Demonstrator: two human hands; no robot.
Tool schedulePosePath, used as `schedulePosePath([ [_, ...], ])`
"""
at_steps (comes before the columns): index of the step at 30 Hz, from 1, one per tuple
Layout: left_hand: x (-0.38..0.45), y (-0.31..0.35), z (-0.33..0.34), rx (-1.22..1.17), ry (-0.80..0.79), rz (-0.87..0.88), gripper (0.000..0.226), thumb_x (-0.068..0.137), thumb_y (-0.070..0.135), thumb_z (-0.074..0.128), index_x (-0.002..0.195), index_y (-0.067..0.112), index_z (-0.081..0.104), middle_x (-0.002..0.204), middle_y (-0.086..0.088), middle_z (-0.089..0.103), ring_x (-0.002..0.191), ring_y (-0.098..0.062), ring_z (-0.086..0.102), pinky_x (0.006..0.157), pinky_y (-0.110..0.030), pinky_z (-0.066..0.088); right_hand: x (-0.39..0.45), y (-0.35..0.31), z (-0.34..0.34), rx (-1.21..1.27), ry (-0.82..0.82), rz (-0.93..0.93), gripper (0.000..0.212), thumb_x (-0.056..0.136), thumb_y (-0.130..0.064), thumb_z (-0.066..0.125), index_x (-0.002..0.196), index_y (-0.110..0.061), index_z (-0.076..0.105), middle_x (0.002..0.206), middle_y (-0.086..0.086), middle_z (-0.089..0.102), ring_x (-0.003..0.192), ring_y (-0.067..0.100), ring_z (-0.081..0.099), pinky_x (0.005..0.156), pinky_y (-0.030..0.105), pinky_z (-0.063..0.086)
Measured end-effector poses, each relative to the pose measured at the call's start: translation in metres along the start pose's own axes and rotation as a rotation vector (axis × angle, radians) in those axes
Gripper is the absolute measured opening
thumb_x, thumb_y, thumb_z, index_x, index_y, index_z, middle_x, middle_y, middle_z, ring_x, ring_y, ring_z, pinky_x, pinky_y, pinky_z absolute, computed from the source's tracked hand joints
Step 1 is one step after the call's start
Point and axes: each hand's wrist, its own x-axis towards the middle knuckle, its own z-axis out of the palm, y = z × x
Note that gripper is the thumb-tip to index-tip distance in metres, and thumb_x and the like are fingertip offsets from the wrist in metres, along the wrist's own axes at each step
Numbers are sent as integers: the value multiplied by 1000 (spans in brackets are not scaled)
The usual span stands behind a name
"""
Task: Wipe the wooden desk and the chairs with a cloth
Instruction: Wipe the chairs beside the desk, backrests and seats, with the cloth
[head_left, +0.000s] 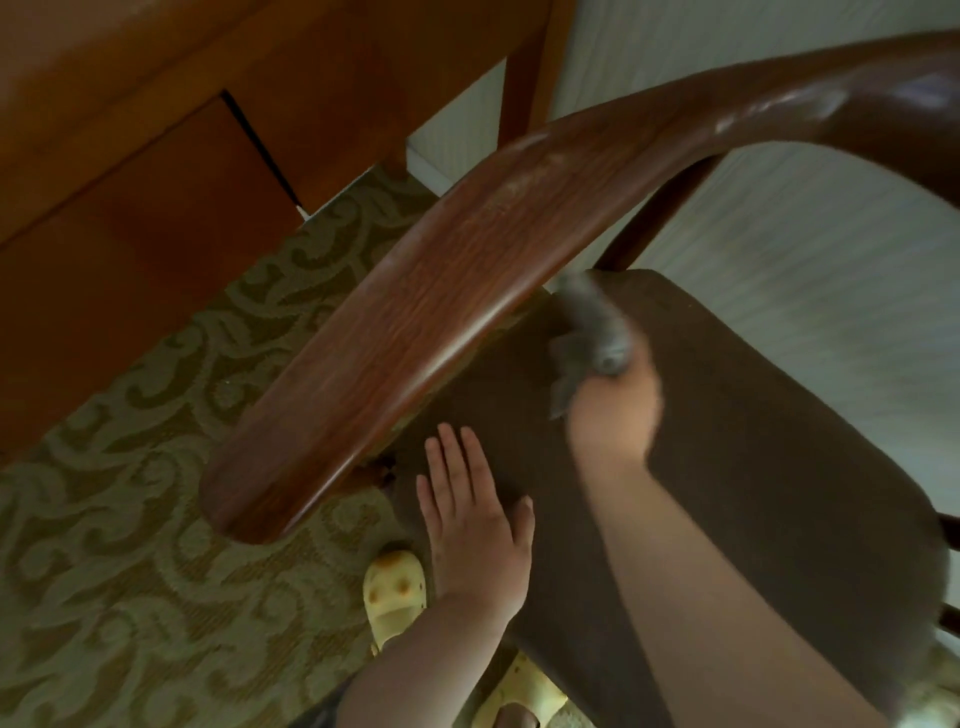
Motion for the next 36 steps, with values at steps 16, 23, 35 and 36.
schedulePosePath([
  [16,59,37,-20,55,-155,51,82,99,53,25,145,13,-30,154,-6,-34,139,-21,-33,114,-42,-17,73,25,-105,-118,313,297,39,98,-2,41,134,-12,51,123,14,61,97,30,63,76,31,52],
  [23,67,76,-7,58,-210,73,84,98,53,31,150,12,-21,157,-7,-27,143,-24,-27,112,-43,-17,74,16,-22,-141,-216,76,41,101,-13,43,142,-14,45,127,1,55,117,14,53,100,25,42],
  [35,73,66,-8,53,-154,84,82,99,46,31,147,15,-27,149,-2,-38,139,-21,-33,113,-44,-18,84,54,-80,-537,269,275,69,94,-2,41,155,-22,16,161,6,15,149,26,9,120,47,12],
  [36,69,68,-6,40,-152,96,83,98,45,32,147,15,-28,152,-3,-37,140,-21,-33,112,-43,-18,68,60,-56,-668,80,73,66,96,-6,39,155,-19,14,162,9,10,149,27,4,120,47,6],
])
